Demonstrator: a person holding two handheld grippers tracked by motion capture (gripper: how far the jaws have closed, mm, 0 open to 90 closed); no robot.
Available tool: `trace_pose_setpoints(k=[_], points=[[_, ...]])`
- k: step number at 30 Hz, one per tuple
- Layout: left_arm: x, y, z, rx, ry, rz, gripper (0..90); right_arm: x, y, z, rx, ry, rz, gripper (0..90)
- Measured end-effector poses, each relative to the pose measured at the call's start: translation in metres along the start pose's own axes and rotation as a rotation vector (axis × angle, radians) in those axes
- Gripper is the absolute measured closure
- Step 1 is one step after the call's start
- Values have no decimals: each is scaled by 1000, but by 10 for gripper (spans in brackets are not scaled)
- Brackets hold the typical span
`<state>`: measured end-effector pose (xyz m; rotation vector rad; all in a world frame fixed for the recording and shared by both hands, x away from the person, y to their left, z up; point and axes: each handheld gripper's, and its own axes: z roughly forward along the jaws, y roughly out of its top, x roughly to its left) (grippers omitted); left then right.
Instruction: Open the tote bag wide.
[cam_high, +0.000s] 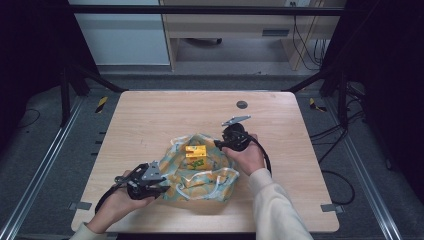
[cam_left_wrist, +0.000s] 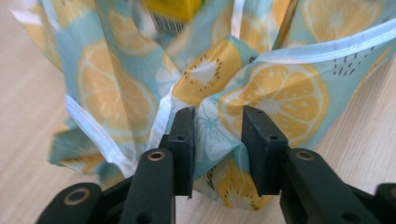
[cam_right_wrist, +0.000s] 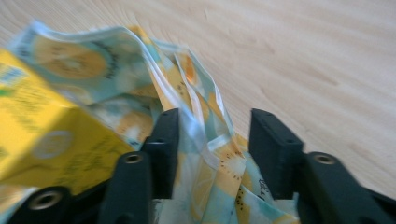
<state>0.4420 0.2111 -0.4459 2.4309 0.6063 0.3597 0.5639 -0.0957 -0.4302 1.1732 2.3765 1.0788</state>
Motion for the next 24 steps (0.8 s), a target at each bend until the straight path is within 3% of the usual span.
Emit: trace_pose_setpoints(k=[8, 12, 16, 20, 24], points=[[2, 22, -33, -121, 71, -8, 573, 16, 3, -55, -101, -5, -46, 378], [12, 31, -38, -147, 114, -30, 507, 32, -6, -77, -115, 3, -69, 346], [25, 38, -29, -130, 165, -41, 455, 49, -27, -89, -103, 10, -78, 317], [38, 40, -11, -97, 189, -61, 411, 59, -52, -92, -95, -10, -81, 281], [48, 38, 8, -78, 187, -91, 379, 62, -73, -84, -58, -20, -67, 246]])
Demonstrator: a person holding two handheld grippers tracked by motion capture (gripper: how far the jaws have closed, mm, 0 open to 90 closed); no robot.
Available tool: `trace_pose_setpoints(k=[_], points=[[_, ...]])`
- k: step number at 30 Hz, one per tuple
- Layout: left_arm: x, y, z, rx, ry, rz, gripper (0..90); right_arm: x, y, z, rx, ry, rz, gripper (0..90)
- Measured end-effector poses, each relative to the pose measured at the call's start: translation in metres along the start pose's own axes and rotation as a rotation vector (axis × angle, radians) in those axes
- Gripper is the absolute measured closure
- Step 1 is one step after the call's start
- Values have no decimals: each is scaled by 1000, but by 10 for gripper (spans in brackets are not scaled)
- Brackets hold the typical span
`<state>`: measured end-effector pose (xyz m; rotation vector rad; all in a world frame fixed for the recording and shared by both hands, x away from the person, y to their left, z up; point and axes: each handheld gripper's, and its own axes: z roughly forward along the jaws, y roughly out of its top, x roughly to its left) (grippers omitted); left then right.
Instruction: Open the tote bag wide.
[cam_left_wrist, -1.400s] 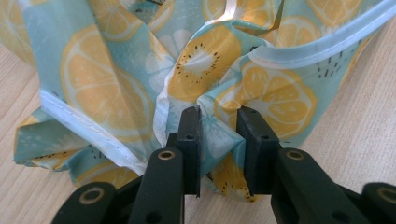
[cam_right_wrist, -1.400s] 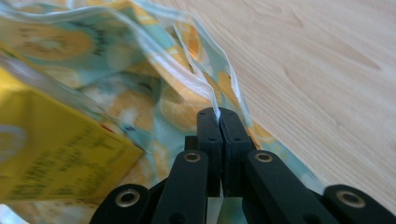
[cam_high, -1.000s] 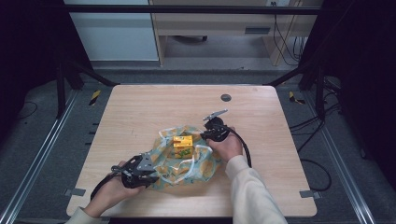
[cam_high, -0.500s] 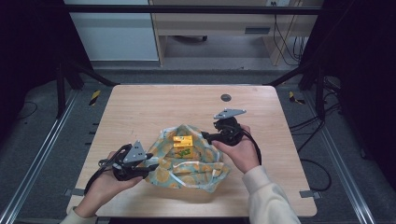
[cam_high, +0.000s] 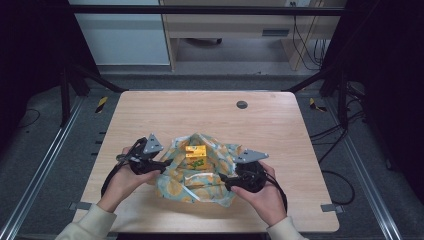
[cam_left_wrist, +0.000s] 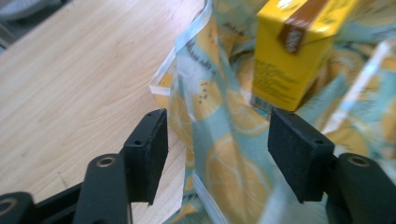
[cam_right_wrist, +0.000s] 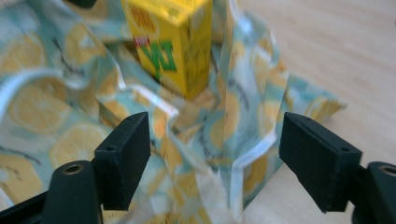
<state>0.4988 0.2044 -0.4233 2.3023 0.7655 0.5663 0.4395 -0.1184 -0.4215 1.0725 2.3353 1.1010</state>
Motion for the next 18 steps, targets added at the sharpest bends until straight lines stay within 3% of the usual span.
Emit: trace_pose_setpoints(k=[5, 10, 15, 18], points=[[4, -8, 17, 9, 5, -31, 380, -1, -17, 15, 53, -8, 27, 226], [4, -14, 24, 30, -10, -32, 448, 1, -25, 25, 87, 0, 34, 239], [2, -17, 28, 54, -27, -25, 579, 4, -30, 33, 130, 2, 7, 404], [0, -18, 31, 73, -29, -13, 664, 5, -32, 37, 152, -1, -4, 566]])
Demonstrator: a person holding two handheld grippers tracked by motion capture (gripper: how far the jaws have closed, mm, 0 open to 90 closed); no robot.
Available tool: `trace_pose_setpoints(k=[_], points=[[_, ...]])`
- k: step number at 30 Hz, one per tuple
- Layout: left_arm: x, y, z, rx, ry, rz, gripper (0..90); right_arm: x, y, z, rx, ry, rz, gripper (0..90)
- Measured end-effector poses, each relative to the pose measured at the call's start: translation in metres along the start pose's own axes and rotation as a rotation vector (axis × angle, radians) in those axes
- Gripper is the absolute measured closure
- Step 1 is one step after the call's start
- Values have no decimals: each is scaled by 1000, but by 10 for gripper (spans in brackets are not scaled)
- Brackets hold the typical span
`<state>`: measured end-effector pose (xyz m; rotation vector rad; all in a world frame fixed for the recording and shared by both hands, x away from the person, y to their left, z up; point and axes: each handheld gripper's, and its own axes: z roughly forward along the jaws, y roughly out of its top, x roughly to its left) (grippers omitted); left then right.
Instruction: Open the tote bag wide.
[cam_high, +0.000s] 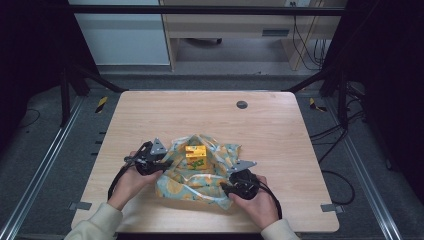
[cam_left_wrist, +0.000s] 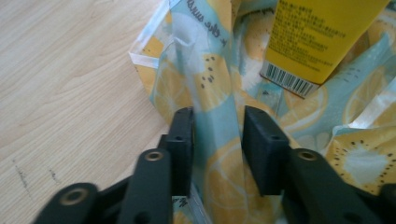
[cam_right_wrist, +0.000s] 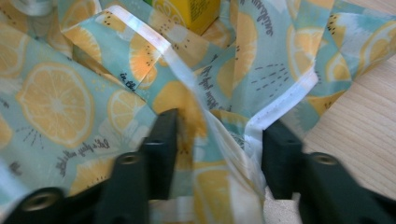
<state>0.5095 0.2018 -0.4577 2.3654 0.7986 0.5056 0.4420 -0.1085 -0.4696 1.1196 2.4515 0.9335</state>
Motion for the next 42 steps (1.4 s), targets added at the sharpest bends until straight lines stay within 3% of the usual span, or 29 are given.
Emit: trace_pose_setpoints(k=[4, 7, 14, 21, 31, 42], points=[[-2, 1, 4, 16, 21, 13, 778, -2, 2, 4, 8, -15, -33, 804], [0, 1, 5, 4, 40, 6, 835, -8, 6, 6, 8, -20, -48, 870], [11, -6, 12, 26, 49, -40, 876, -33, 9, 12, 38, -60, -27, 888], [17, -13, 12, 45, 68, -53, 881, -47, 0, 9, 65, -77, 11, 890], [24, -18, 12, 36, 65, -80, 881, -59, -6, 9, 68, -77, 50, 890], [25, -19, 15, 46, 75, -70, 884, -64, -7, 10, 64, -88, 58, 891]])
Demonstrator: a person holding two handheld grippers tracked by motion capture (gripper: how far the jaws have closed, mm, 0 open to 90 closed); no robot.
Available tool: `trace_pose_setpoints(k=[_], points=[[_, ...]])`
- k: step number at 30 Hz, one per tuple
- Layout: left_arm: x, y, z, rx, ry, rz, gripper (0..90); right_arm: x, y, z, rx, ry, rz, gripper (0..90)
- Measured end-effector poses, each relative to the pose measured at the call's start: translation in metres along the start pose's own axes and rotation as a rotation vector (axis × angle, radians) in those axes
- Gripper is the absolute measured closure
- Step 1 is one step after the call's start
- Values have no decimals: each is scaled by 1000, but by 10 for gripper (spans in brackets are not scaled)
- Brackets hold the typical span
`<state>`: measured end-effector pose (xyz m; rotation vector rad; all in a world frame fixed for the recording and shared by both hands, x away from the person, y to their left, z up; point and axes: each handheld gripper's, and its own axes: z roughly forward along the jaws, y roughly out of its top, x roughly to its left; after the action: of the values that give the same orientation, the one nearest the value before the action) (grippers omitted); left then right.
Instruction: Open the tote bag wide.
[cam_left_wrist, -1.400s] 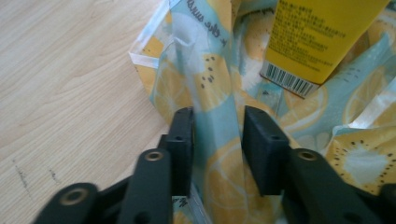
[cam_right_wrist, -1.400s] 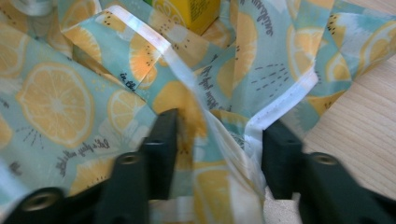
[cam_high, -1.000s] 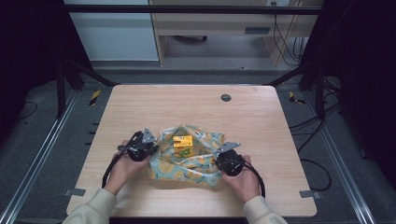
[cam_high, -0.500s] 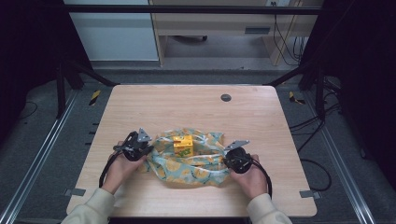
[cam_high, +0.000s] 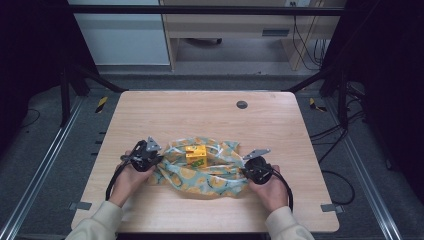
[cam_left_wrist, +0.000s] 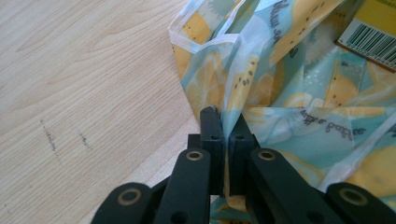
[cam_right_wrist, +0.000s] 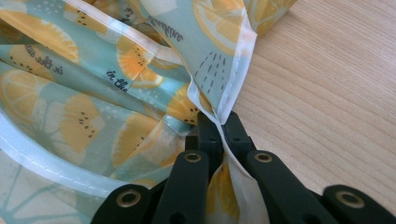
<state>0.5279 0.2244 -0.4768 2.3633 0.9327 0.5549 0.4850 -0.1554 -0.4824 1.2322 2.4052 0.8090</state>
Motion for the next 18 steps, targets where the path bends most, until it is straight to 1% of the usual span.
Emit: trace_pose_setpoints(k=[3, 4, 5, 6, 7, 8, 10, 11, 12, 13, 14, 17, 18], points=[[-2, 0, -2, -8, 9, 11, 870, -1, 0, 0, -12, 4, 9, 874], [-2, 1, -5, -13, 13, 15, 829, -2, -1, -1, -28, 15, 13, 822], [-2, 1, -8, -32, 22, 12, 773, -2, -1, -2, -38, 23, 22, 749], [-2, 1, -12, -54, 30, 3, 702, -3, -1, -3, -60, 28, 31, 622], [-2, 2, -18, -90, 35, -4, 649, -3, 0, -6, -82, 22, 49, 502], [-1, 3, -23, -122, 41, -14, 590, -4, 2, -11, -110, 13, 57, 435], [1, 5, -32, -159, 46, -34, 487, -4, 6, -22, -169, 2, 59, 340], [2, 7, -37, -175, 43, -47, 452, -3, 8, -29, -208, -1, 67, 302], [2, 9, -44, -208, 33, -67, 429, -3, 10, -36, -245, 2, 75, 274], [2, 11, -49, -230, 28, -73, 414, -2, 12, -44, -295, -4, 70, 250], [2, 13, -53, -245, 25, -78, 402, 0, 14, -51, -327, -10, 67, 223], [1, 18, -67, -285, 26, -81, 367, 1, 17, -67, -404, -32, 70, 163], [1, 19, -72, -292, 31, -77, 360, 0, 17, -71, -416, -41, 75, 148]])
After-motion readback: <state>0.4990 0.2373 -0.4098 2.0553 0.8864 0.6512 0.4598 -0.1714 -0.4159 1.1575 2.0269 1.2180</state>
